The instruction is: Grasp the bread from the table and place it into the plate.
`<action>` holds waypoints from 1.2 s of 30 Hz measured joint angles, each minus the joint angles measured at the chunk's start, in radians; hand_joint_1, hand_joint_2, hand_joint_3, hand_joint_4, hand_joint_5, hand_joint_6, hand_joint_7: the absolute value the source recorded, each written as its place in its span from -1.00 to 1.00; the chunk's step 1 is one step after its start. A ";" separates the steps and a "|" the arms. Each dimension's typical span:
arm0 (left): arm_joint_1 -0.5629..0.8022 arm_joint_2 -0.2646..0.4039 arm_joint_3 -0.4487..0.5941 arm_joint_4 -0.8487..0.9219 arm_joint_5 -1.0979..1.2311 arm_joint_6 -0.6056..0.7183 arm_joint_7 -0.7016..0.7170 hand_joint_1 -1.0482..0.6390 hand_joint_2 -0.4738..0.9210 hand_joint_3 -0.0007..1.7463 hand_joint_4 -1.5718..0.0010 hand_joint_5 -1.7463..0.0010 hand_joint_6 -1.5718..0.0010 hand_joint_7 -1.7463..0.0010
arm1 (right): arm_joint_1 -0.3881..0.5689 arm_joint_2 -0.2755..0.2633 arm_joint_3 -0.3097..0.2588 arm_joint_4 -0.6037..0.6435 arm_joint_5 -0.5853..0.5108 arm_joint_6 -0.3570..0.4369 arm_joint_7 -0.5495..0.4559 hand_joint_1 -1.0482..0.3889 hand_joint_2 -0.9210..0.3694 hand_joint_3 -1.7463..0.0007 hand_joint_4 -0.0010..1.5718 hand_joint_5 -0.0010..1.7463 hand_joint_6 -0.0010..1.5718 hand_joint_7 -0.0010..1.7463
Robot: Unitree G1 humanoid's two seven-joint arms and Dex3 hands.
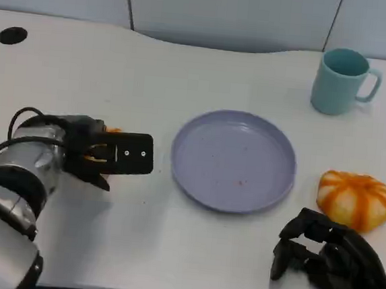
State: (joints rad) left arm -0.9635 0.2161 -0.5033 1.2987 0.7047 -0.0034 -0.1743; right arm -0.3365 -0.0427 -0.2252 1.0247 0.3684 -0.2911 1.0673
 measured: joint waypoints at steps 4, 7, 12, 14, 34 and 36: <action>0.000 -0.017 -0.022 0.011 0.005 0.002 0.017 -0.69 0.88 -1.00 0.99 0.99 0.83 0.99 | 0.000 0.000 -0.002 -0.004 0.001 0.005 0.002 -0.22 -1.00 0.94 -0.21 0.60 -0.13 0.07; 0.000 -0.021 -0.043 0.018 0.015 -0.003 0.042 -0.67 0.86 -1.00 0.96 0.98 0.82 0.99 | 0.002 0.000 -0.002 -0.014 0.002 0.008 0.010 -0.24 -1.00 0.93 -0.19 0.60 -0.12 0.07; 0.004 -0.021 -0.063 0.030 0.029 -0.017 0.079 -0.56 0.83 -1.00 0.88 0.94 0.77 0.97 | 0.008 0.000 -0.002 -0.020 0.004 0.006 0.014 -0.24 -1.00 0.94 -0.16 0.61 -0.12 0.08; 0.008 -0.021 -0.063 0.033 0.029 -0.024 0.085 -0.50 0.81 -1.00 0.76 0.90 0.71 0.96 | 0.012 -0.002 0.001 -0.030 0.003 0.018 0.011 -0.24 -1.00 0.95 -0.16 0.61 -0.12 0.09; 0.064 0.007 -0.128 0.033 0.079 -0.056 0.319 -0.03 0.96 -0.96 0.33 -0.95 0.35 -0.56 | 0.034 -0.006 0.013 -0.071 0.004 0.044 0.002 -0.23 -1.00 0.94 -0.21 0.64 -0.15 0.12; 0.072 0.014 -0.117 0.033 0.069 -0.068 0.345 0.00 0.96 -0.97 0.33 -0.84 0.35 -0.48 | 0.030 -0.006 0.011 -0.059 0.007 0.037 0.005 -0.25 -1.00 0.95 -0.19 0.63 -0.14 0.11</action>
State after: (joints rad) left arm -0.8912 0.2299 -0.6200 1.3317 0.7741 -0.0719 0.1709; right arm -0.3065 -0.0491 -0.2139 0.9660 0.3750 -0.2543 1.0725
